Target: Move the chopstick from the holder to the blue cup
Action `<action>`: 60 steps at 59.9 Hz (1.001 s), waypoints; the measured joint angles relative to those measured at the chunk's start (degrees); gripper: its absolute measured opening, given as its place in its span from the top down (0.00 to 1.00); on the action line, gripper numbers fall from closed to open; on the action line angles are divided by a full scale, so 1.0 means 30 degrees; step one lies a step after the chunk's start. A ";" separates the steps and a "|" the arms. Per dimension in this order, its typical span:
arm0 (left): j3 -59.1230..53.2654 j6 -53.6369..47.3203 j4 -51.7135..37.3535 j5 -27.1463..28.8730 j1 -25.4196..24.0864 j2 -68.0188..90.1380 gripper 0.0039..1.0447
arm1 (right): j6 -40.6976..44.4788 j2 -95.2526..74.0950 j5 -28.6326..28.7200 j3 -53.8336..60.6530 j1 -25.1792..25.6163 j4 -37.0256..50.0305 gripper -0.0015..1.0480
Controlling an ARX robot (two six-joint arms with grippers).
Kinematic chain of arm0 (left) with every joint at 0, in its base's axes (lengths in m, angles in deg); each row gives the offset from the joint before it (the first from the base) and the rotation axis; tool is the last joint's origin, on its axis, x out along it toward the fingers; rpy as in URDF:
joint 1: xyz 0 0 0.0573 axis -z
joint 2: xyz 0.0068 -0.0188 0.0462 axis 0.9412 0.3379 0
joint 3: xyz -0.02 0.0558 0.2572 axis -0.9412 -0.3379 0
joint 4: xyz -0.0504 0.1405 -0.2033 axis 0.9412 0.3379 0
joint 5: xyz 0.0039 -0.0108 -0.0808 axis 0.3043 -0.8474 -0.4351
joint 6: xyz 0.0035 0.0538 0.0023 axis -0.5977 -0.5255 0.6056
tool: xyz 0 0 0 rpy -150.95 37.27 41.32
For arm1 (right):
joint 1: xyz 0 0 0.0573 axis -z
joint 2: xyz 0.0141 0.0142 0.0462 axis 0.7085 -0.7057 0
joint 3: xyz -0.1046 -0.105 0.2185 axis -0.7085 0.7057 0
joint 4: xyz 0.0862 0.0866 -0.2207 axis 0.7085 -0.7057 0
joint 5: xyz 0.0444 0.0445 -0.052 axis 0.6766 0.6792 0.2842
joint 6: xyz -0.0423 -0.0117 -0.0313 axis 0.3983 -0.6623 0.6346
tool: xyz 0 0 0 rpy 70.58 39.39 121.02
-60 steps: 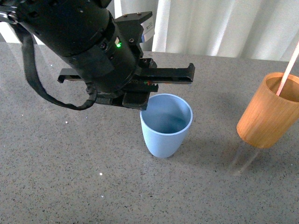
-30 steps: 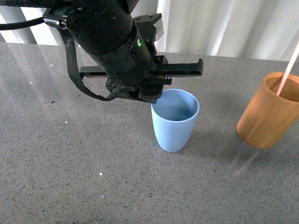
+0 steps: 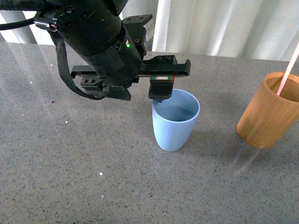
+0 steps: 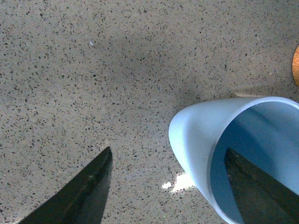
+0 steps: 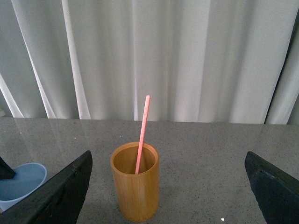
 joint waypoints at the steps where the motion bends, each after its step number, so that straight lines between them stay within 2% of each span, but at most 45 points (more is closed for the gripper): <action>1: 0.0000 -0.0022 0.0015 0.0000 -0.0007 -0.0022 0.31 | -0.0007 0.0000 0.0000 0.0000 0.0000 0.0000 0.10; 9: 0.0007 -0.0182 0.0393 -0.0058 -0.0131 -0.0474 0.05 | 0.0000 0.0000 0.0000 0.0000 0.0000 0.0000 0.10; 17: 0.0313 -0.0299 0.0794 -0.0226 -0.0466 -0.0998 0.06 | -0.0007 0.0000 0.0000 0.0000 0.0000 0.0000 0.10; 31: 0.0073 -0.1042 0.0918 -0.0415 -0.3038 -0.2878 0.06 | -0.0007 0.0000 0.0000 0.0000 0.0000 0.0000 0.10; 42: -0.1231 -0.2484 0.0401 -0.1188 -0.6674 -0.4962 0.06 | -0.0007 0.0000 0.0000 0.0000 0.0000 0.0000 0.10; 50: -0.2317 -0.4022 -0.0168 -0.1727 -1.0083 -0.6171 0.06 | -0.0007 0.0000 0.0000 0.0000 0.0000 0.0000 0.10; 52: -0.2776 -0.4473 -0.0306 -0.2106 -1.1380 -0.6615 0.06 | -0.0007 0.0000 0.0000 0.0000 0.0000 0.0000 0.10; 60: -0.4073 -0.5938 -0.0911 -0.2790 -1.4061 -0.7956 0.06 | 0.0000 0.0000 0.0000 0.0000 0.0000 0.0000 0.10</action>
